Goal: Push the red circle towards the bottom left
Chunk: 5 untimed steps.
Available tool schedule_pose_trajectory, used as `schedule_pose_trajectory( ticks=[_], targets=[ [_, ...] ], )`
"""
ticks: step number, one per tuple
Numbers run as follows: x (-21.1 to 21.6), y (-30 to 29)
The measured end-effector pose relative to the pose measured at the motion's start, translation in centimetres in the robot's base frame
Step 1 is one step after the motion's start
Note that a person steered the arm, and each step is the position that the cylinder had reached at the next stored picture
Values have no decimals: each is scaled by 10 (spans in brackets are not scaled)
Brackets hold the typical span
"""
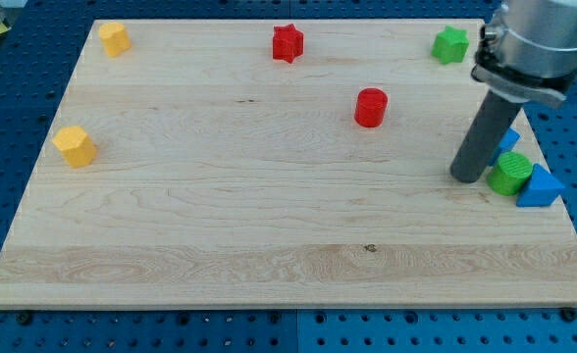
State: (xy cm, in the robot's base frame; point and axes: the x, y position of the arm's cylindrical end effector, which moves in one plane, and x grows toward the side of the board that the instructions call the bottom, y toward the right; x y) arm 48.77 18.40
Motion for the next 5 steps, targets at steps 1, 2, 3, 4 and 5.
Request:
schedule_pose_trajectory(
  ticks=[1, 2, 3, 4, 5],
  targets=[
    [21, -32],
    [63, -37],
    [103, -36],
    [107, -36],
    [108, -14]
  ],
)
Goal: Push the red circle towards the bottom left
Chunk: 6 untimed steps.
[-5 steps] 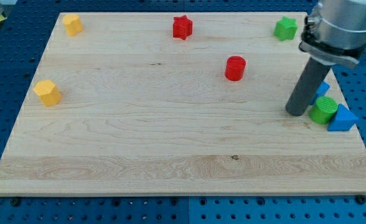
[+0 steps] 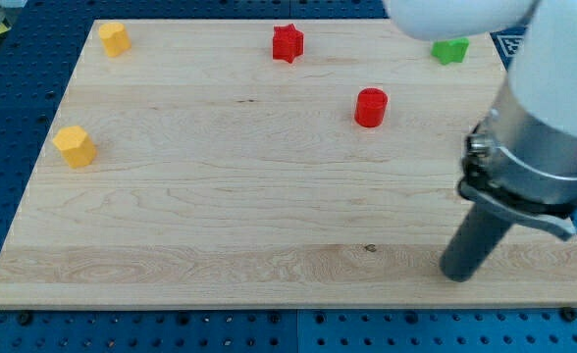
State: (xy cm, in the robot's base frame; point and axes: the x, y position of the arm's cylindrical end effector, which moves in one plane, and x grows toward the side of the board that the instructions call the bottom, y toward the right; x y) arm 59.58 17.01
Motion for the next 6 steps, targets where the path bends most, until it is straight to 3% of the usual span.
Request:
schedule_pose_trajectory(
  ticks=[1, 2, 4, 6],
  targets=[
    [0, 40],
    [0, 21],
    [-5, -75],
    [-144, -80]
  ],
)
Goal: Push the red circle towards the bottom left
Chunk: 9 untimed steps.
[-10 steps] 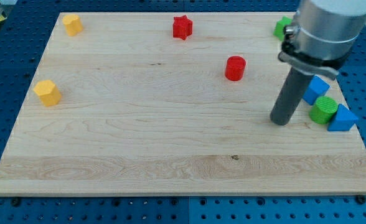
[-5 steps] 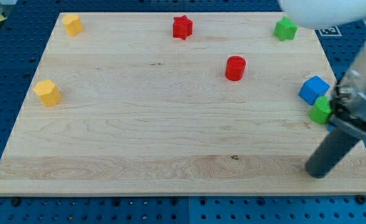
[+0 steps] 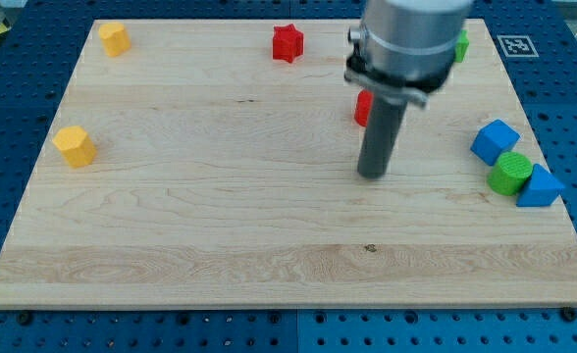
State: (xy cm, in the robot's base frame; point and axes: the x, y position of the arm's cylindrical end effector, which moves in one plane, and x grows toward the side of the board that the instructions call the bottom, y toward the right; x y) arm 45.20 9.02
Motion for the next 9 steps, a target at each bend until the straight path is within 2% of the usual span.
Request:
schedule_pose_trajectory(
  ticks=[1, 2, 4, 6, 7, 9],
  targets=[
    [-52, 8],
    [-58, 17],
    [-37, 27],
    [-70, 74],
    [-88, 79],
    [-131, 30]
  ],
)
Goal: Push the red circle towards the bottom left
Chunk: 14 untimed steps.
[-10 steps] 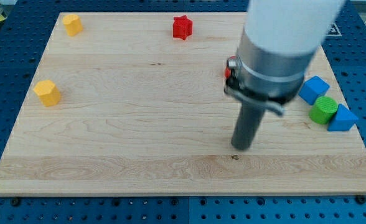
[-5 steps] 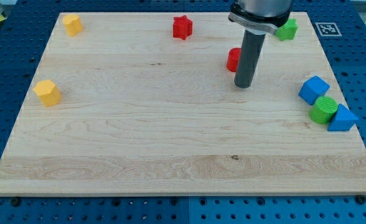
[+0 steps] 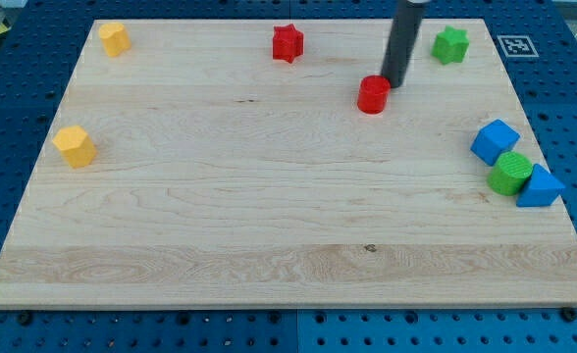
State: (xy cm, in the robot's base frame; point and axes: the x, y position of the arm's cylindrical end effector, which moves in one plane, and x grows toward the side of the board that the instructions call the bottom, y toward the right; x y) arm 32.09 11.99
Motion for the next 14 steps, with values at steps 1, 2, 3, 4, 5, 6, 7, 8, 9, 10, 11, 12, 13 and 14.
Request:
schedule_pose_trajectory(
  ticks=[1, 2, 3, 4, 5, 6, 7, 8, 9, 10, 11, 12, 13, 14],
  targets=[
    [-8, -18],
    [-7, -18],
    [10, -9],
    [34, -1],
    [55, 6],
    [80, 6],
    [104, 6],
    [115, -13],
    [115, -37],
    [115, -58],
    [115, -78],
    [115, -92],
    [115, -109],
    [116, -128]
  ],
)
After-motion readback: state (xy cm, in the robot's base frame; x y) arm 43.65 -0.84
